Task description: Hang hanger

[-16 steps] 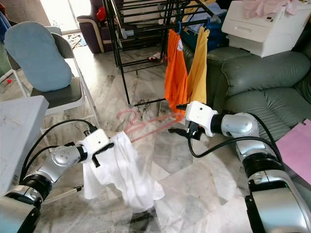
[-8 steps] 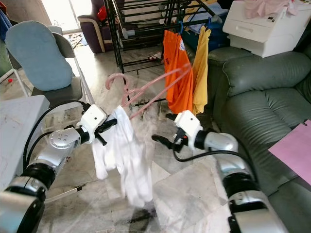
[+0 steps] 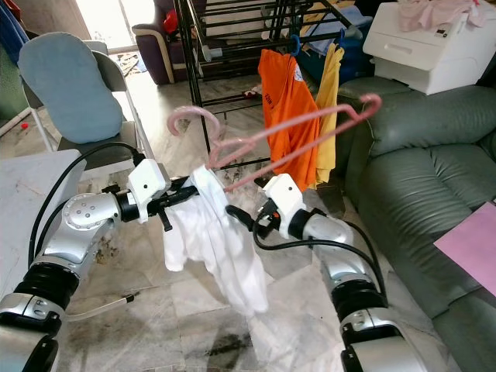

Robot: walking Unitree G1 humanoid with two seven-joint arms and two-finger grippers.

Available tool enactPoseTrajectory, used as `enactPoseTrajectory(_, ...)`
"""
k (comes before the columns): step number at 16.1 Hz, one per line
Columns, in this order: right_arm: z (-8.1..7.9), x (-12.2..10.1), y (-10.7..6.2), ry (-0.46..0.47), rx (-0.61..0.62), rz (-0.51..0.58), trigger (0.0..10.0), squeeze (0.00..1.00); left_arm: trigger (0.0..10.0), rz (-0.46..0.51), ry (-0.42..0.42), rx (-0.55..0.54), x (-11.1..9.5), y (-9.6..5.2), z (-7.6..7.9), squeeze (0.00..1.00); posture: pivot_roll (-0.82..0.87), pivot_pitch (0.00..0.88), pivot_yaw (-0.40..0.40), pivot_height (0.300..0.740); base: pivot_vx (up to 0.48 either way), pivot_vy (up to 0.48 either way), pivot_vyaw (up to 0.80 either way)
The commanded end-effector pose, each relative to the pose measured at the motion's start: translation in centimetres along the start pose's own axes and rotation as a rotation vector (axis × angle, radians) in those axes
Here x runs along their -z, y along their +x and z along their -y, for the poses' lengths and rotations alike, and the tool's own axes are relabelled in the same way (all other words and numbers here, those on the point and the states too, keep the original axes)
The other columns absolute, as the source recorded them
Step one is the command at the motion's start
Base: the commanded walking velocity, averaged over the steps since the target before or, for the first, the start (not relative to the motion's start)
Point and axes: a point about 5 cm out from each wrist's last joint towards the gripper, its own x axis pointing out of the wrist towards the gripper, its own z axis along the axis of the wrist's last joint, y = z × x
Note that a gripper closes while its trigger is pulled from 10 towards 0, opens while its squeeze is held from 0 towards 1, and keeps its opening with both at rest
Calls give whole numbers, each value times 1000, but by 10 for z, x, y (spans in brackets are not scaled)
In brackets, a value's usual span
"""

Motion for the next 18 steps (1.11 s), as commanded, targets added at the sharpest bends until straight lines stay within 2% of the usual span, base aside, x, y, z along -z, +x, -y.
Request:
enactPoseTrajectory(1, 7, -14, 3, -23, 32, 59, 10000, 39, 0, -6, 49, 5, -4, -5, -4, 0, -53, 0, 61, 740, 0, 0, 0)
enactPoseTrajectory(3, 9, -15, 3, -31, 43, 60, 10000, 0, 0, 0, 47, 5, -5, -4, -3, 0, -56, 0, 61, 740, 0, 0, 0)
enactPoseTrajectory(8, 6, -10, 3, -47, 56, 37, 10000, 0, 0, 72, 42, 3, -23, 4, -1, 0, -57, 0, 62, 740, 0, 0, 0)
enactPoseTrajectory(14, -7, 0, 8, -10, -34, -12, 10000, 0, 0, 187, 38, -70, -53, 14, -12, 0, -60, 0, 59, 740, 0, 0, 0)
enactPoseTrajectory(16, -10, 10, 8, -2, -39, -74, 10000, 0, 0, 252, 11, -78, -69, 16, -14, 0, -54, 0, 54, 740, 0, 0, 0)
enactPoseTrajectory(18, -10, 33, 6, 14, 26, -248, 10000, 0, 0, 344, -41, -101, -91, 14, -20, 0, -47, 0, 48, 740, 0, 0, 0)
